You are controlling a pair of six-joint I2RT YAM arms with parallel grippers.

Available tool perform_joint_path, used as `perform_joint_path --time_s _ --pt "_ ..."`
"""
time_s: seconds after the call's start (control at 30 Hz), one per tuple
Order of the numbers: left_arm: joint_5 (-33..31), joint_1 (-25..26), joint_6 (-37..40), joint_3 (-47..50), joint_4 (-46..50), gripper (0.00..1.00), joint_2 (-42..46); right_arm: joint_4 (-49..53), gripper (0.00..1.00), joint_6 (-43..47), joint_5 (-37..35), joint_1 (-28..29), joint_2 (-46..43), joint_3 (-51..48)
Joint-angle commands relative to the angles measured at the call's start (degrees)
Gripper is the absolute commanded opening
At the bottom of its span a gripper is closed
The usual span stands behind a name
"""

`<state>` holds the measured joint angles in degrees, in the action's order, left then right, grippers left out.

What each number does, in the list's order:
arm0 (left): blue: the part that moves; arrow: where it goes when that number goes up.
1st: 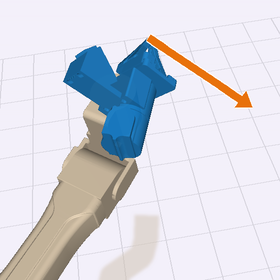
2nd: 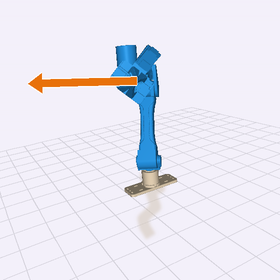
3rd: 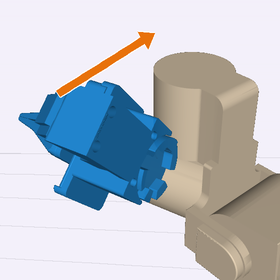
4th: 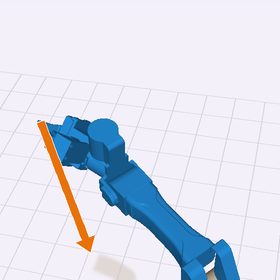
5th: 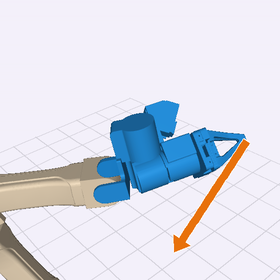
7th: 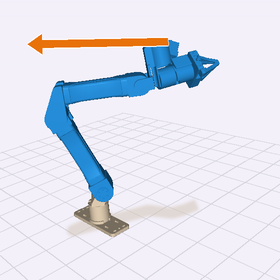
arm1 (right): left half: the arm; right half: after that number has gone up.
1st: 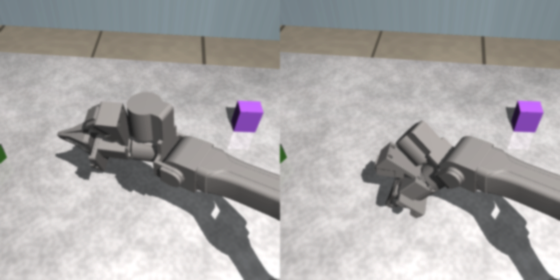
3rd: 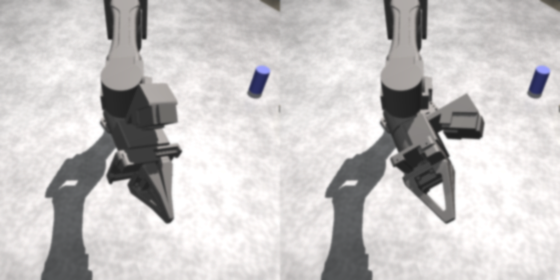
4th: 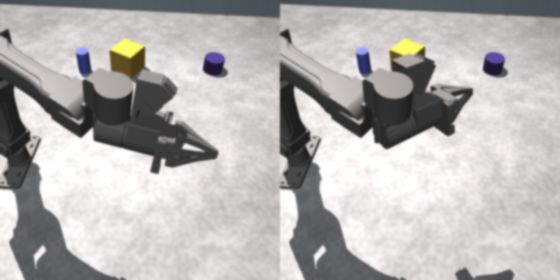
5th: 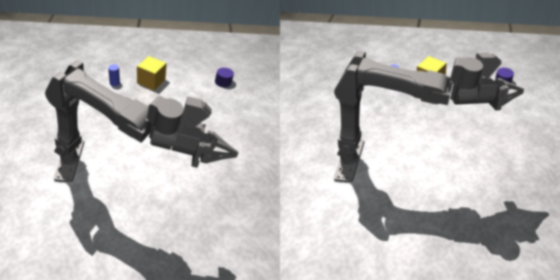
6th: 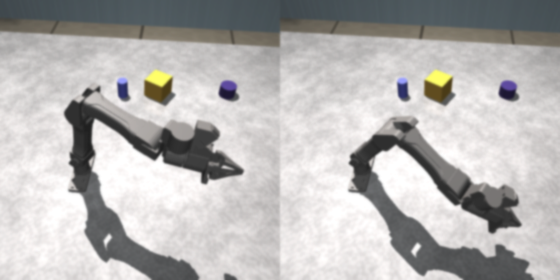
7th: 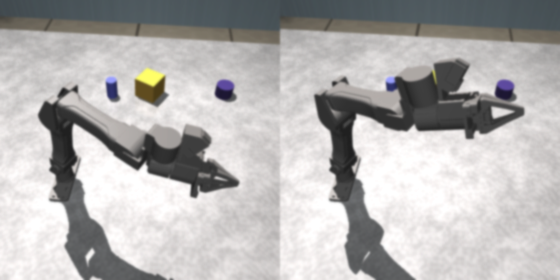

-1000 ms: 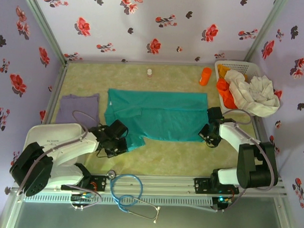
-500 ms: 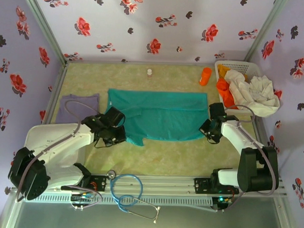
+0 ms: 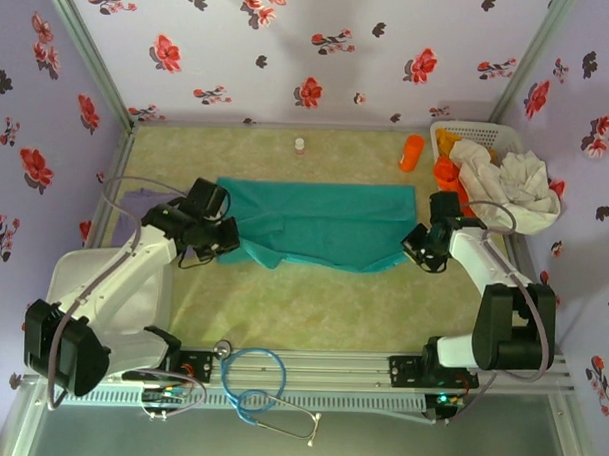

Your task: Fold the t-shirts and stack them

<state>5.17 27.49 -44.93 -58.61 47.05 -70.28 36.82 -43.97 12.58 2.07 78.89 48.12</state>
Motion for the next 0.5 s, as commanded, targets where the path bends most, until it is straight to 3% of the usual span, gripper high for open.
perform_joint_path --time_s 0.0,0.47 --pt "0.8 -1.8 5.2 -3.7 0.1 0.00 -2.4 1.5 0.00 0.6 2.9 -1.4 2.0 3.0" --pt "1.4 -7.5 14.4 -11.9 -3.8 0.00 -14.0 -1.2 0.01 0.9 3.4 -2.8 12.5 14.2"
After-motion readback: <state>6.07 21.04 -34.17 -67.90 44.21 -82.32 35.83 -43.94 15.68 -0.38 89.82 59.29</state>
